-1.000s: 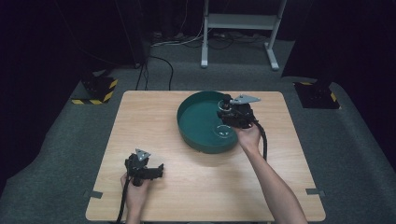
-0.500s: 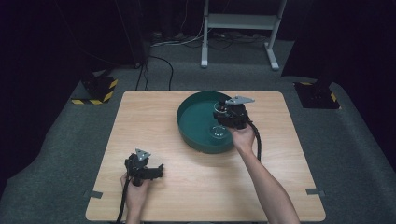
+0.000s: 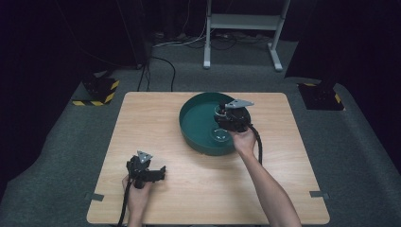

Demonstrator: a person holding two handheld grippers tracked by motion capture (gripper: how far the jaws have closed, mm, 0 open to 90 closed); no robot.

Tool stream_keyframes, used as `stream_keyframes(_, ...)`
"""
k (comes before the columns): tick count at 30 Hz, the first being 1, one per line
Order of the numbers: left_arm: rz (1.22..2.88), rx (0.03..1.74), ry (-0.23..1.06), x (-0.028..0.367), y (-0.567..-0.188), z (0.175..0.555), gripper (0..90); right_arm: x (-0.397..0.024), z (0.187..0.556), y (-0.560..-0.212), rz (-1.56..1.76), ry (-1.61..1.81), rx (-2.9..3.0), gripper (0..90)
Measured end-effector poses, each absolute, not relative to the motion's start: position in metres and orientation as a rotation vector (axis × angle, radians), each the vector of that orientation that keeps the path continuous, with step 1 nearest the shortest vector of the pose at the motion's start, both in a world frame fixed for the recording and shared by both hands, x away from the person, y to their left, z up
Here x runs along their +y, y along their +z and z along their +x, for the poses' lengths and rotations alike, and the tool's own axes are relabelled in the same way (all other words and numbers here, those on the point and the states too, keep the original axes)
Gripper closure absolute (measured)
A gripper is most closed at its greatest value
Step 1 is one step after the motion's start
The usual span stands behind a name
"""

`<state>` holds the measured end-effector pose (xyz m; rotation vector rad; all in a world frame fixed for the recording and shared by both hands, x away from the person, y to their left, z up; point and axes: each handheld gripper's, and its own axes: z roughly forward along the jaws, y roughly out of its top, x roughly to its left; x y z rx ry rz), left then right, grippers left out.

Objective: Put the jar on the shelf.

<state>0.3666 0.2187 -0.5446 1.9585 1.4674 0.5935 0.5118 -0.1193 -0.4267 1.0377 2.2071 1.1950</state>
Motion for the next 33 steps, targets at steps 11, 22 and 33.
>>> stream_keyframes(11, 1.959, 1.467, 0.594, 0.219, -0.545, 0.367, 0.9, -0.126, 0.508, -0.430, 1.016, 1.197, 2.236, 51.2)
stream_keyframes(22, 1.959, 1.467, 0.594, 0.219, -0.545, 0.367, 0.9, -0.128, 0.508, -0.429, 1.019, 1.229, 2.237, 30.6)
stream_keyframes(33, 1.959, 1.467, 0.594, 0.219, -0.545, 0.367, 0.9, -0.135, 0.499, -0.425, 1.042, 1.345, 2.230, 13.3)
